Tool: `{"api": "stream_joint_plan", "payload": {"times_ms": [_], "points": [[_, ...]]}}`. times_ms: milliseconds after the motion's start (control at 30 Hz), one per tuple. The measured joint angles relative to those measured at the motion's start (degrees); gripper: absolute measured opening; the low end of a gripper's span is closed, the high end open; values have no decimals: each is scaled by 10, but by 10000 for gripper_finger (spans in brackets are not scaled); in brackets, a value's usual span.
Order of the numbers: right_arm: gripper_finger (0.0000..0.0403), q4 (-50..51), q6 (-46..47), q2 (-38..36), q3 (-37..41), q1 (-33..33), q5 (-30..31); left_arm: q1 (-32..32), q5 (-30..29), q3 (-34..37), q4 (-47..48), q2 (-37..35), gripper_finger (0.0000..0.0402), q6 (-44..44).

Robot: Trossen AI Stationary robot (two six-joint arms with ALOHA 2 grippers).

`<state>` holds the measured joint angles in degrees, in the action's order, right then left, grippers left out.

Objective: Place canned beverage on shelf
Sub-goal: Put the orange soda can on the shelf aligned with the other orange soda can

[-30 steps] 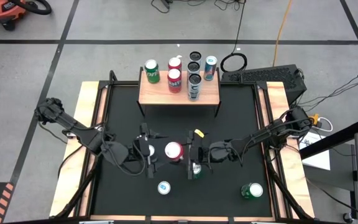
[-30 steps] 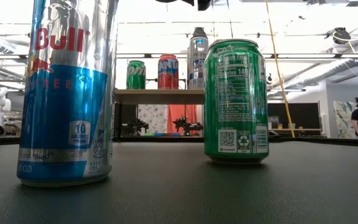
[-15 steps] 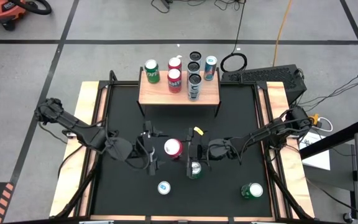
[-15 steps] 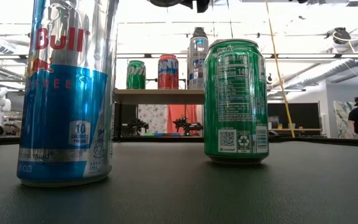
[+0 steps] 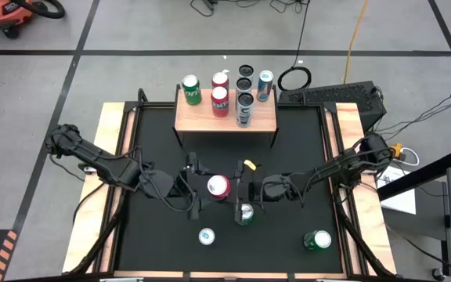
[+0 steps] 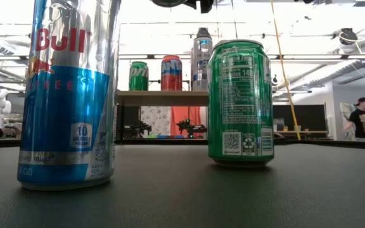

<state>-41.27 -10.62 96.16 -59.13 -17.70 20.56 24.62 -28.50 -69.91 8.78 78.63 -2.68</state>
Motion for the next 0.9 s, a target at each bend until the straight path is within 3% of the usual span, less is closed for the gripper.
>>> {"api": "stream_joint_plan", "payload": {"times_ms": [300,633,900], "points": [[290,6,10,-1,-1,1,2,0,-2,0,-4,0,301,-1],[357,40,35,-4,-2,1,5,0,21,2,0,-1,300,2],[370,142,51,-45,-2,1,5,-3,35,2,0,-14,300,15]]}}
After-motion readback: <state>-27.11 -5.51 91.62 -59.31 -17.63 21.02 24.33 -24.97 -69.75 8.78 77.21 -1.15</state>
